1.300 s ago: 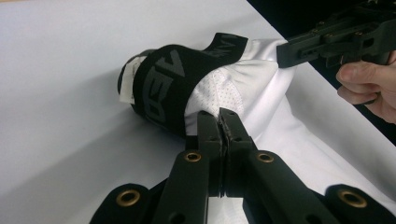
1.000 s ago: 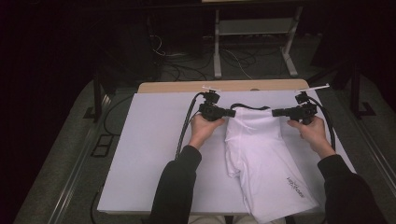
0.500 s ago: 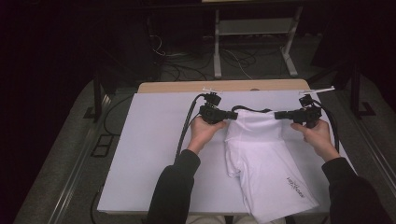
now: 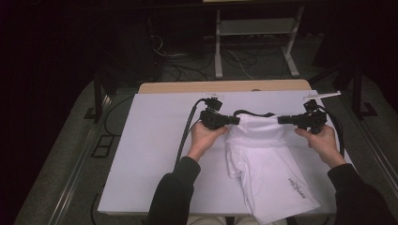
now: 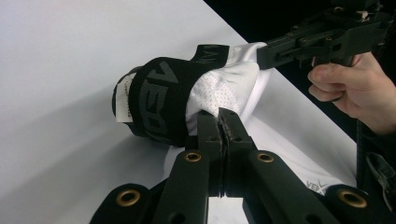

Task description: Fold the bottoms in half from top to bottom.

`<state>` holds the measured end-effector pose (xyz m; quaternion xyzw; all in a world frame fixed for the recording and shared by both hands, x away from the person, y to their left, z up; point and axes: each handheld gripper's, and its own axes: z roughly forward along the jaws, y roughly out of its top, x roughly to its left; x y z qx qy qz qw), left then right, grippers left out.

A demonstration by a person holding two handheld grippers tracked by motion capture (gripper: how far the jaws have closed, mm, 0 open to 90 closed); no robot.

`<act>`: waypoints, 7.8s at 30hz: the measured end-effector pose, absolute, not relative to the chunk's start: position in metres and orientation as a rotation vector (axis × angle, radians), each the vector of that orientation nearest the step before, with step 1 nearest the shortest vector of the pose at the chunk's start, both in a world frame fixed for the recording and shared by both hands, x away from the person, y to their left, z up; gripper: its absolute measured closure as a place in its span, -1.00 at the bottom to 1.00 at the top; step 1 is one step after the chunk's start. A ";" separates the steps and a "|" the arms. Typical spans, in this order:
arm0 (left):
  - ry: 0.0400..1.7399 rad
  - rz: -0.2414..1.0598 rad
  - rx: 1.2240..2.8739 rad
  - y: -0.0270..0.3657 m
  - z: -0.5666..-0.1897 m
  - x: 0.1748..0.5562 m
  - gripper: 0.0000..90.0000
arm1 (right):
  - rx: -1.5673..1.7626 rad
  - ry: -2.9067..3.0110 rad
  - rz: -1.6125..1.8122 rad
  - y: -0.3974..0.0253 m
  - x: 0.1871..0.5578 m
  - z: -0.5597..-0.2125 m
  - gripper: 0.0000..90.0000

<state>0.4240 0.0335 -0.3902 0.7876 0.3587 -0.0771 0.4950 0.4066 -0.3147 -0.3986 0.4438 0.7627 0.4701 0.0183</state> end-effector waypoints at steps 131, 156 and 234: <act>0.702 -0.504 1.923 0.010 -0.454 0.283 0.94 | 1.394 2.584 1.409 -0.348 0.293 -0.433 0.29; 0.699 -0.499 1.919 0.010 -0.455 0.283 0.94 | 1.429 2.647 1.306 -0.321 0.342 -0.426 0.08; 0.672 -0.423 1.951 0.007 -0.454 0.280 0.68 | 1.301 2.681 1.564 -0.333 0.331 -0.418 0.89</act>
